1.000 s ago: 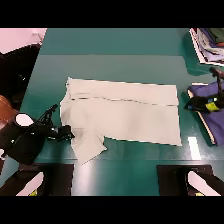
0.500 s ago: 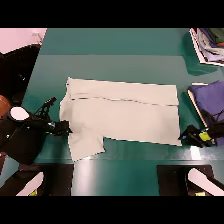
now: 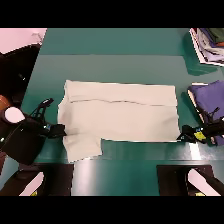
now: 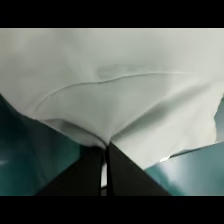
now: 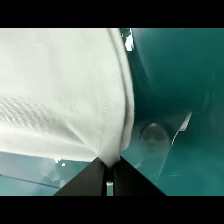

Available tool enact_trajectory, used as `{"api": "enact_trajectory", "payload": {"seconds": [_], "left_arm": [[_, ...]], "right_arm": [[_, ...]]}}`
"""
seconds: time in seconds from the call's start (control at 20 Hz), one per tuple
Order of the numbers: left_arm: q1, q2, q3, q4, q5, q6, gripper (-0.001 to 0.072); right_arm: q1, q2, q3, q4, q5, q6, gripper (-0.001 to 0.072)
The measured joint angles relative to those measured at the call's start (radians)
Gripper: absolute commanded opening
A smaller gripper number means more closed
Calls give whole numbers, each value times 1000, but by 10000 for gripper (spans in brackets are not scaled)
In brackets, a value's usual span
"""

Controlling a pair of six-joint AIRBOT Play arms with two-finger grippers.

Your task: Fold the shirts.

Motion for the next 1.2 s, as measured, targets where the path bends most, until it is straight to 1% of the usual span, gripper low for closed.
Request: {"api": "enact_trajectory", "payload": {"seconds": [0.2,0.25,0.35,0.45,0.55,0.75,0.95,1.1,1.15,1.2], "left_arm": [[0,118,17,25,-148,-43,27],[0,130,30,22,-166,-48,27],[0,130,63,18,-158,-52,27],[0,97,105,14,-98,-35,27],[0,25,158,12,-24,-2,28],[0,-200,297,10,132,66,30],[0,-428,440,7,265,103,30],[0,-536,499,7,336,119,33],[0,-557,509,6,352,122,114],[0,-574,518,7,368,125,415]], "right_arm": [[9,151,14,-90,104,0,13],[12,177,27,-99,114,0,13],[34,192,69,-111,118,1,13],[76,158,131,-118,97,3,14],[126,85,205,-124,55,8,14],[207,-120,381,-127,-37,23,14],[243,-322,557,-124,-92,27,15],[251,-447,666,-86,-111,29,17],[253,-482,695,-70,-116,30,64],[254,-515,726,-50,-121,31,278]]}}
